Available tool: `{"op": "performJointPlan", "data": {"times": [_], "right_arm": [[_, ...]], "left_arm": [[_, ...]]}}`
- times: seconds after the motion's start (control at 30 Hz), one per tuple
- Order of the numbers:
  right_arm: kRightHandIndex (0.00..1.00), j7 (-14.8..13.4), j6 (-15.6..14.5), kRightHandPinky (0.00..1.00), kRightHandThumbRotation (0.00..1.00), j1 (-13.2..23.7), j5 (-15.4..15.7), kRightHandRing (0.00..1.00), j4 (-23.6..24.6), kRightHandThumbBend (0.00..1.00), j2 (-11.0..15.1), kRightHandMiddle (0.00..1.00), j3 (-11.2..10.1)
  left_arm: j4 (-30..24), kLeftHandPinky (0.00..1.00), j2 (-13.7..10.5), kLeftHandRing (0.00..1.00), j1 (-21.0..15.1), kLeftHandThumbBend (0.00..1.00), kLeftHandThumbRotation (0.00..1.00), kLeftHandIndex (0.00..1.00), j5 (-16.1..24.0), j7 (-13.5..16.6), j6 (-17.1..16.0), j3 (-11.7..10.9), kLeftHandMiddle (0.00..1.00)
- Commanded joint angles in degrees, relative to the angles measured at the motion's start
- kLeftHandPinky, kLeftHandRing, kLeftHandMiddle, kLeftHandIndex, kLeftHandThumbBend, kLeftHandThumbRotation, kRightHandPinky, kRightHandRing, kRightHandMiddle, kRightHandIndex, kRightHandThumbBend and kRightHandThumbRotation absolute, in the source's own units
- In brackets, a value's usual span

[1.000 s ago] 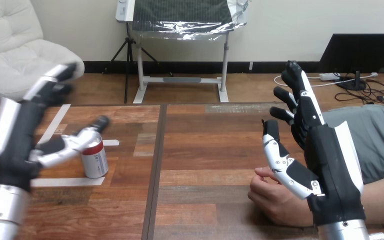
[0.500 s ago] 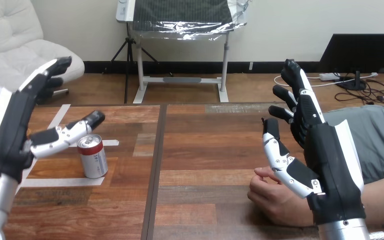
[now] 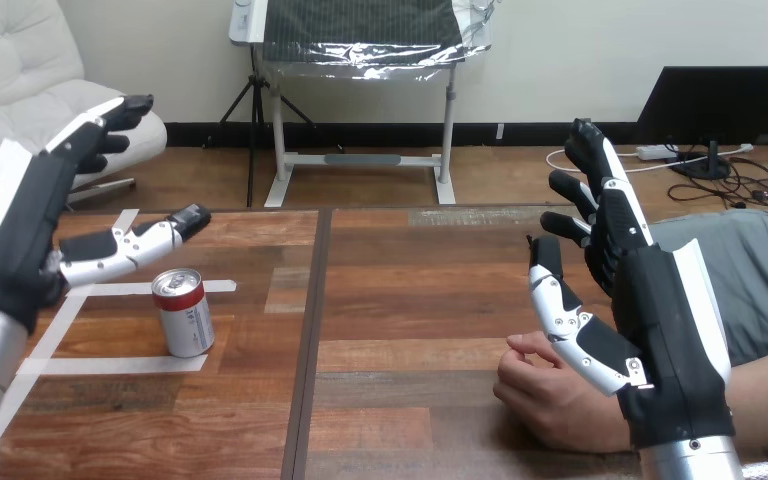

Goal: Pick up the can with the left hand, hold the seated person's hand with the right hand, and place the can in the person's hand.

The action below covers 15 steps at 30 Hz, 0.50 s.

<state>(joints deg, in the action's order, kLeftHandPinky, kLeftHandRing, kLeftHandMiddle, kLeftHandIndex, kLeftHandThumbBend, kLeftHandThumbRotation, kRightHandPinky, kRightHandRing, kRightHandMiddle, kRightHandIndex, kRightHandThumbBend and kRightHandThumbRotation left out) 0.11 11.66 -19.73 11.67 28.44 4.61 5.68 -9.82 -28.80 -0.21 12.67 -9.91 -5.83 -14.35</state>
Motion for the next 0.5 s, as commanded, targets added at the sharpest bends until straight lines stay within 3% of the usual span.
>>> {"op": "performJointPlan", "data": {"times": [0.0, 0.13, 0.47], "right_arm": [[0.98, 0.1, -0.1, 0.84, 0.00, 3.9, -0.5, 0.93, 0.7, 0.00, 0.0, 0.98, -0.7], [0.98, 0.2, -0.2, 0.84, 0.00, 4.1, -0.7, 0.93, 0.7, 0.00, 0.0, 0.98, -0.8], [0.98, 0.2, -1.0, 0.83, 0.00, 4.2, -0.4, 0.93, 1.0, 0.00, 0.0, 0.97, -0.8]], "left_arm": [[3.3, 0.83, -2.8, 0.85, -4.9, 0.76, 0.33, 0.86, 0.3, -1.2, -0.9, 1.0, 0.88], [5.6, 0.84, -3.5, 0.86, -6.2, 0.74, 0.32, 0.86, -0.4, -2.4, -1.7, 1.5, 0.88], [9.9, 0.84, -5.0, 0.86, -10.3, 0.74, 0.30, 0.86, -0.6, -6.7, 1.0, 3.6, 0.89]]}}
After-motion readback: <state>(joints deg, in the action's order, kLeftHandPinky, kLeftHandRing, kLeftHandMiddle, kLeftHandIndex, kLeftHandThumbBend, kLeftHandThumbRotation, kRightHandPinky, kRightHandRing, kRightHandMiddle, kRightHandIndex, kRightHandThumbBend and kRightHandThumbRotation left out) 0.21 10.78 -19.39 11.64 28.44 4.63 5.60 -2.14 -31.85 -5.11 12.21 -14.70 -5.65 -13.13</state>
